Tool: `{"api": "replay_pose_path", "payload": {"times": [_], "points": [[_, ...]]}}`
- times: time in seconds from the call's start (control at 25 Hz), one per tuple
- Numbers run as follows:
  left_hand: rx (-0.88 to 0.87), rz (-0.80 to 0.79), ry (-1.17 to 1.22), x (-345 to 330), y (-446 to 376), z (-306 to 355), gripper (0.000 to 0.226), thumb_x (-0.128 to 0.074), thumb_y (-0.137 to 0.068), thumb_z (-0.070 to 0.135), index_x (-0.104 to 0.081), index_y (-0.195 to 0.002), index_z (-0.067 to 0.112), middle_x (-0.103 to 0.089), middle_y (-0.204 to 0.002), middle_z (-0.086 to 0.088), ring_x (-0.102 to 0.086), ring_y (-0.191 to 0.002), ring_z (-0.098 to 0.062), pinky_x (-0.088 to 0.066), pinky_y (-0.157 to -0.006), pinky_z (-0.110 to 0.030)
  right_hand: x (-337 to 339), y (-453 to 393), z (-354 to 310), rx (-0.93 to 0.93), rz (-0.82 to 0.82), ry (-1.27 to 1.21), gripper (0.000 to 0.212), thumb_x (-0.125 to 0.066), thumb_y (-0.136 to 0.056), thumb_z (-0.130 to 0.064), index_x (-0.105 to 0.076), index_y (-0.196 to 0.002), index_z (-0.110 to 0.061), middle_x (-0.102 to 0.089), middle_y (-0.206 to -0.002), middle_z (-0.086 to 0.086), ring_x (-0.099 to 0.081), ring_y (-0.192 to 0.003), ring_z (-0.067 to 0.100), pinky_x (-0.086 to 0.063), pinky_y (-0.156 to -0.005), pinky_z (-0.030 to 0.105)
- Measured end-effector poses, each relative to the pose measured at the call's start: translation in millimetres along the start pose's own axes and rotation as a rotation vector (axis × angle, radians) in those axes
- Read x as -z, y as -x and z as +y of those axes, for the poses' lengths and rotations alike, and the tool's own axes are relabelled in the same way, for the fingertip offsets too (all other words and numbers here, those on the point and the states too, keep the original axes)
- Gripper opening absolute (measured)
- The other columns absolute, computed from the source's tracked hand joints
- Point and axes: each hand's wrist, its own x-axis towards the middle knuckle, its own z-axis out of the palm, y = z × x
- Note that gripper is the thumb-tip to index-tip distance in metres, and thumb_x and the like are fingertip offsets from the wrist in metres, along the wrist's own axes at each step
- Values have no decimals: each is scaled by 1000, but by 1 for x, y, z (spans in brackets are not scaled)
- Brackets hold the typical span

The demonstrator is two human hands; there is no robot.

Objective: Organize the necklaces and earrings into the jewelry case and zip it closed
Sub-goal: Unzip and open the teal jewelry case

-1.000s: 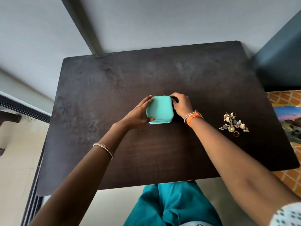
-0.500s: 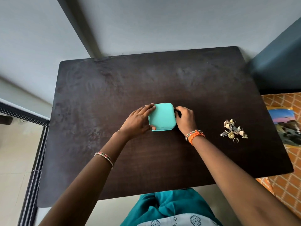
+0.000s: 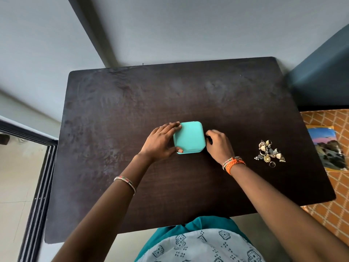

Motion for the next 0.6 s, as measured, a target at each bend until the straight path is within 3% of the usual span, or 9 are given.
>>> {"api": "replay_pose_path", "payload": {"times": [0.32,0.44,0.6], "points": [[-56,80,44,-8,-2,-8,85,-44,-77,72,-35,-145,23,-33,-152,2,-31,-140,-24,-24,-113,-40,2,17,2,48,-96,26,13,-65,-79,-12,-53,-74,-8,-56,-74,5,-49,-60,16,-36,-54,28],[-94,114,27,-12,-4,-12,84,-44,-78,71,-35,-145,22,-33,-152,0,-31,-140,-24,-24,-113,-40,0,15,7,91,-72,22,18,-66,-77,-13,-51,-70,-8,-55,-71,4,-52,-60,19,-43,-53,32],[-65,130,23,-17,1,-6,87,-40,-78,74,-32,-146,20,-30,-154,1,-29,-141,-24,-26,-113,-40,-7,21,9,100,-7,-9,24,-64,-77,-12,-42,-67,-14,-48,-66,0,-47,-55,18,-33,-51,28]]}}
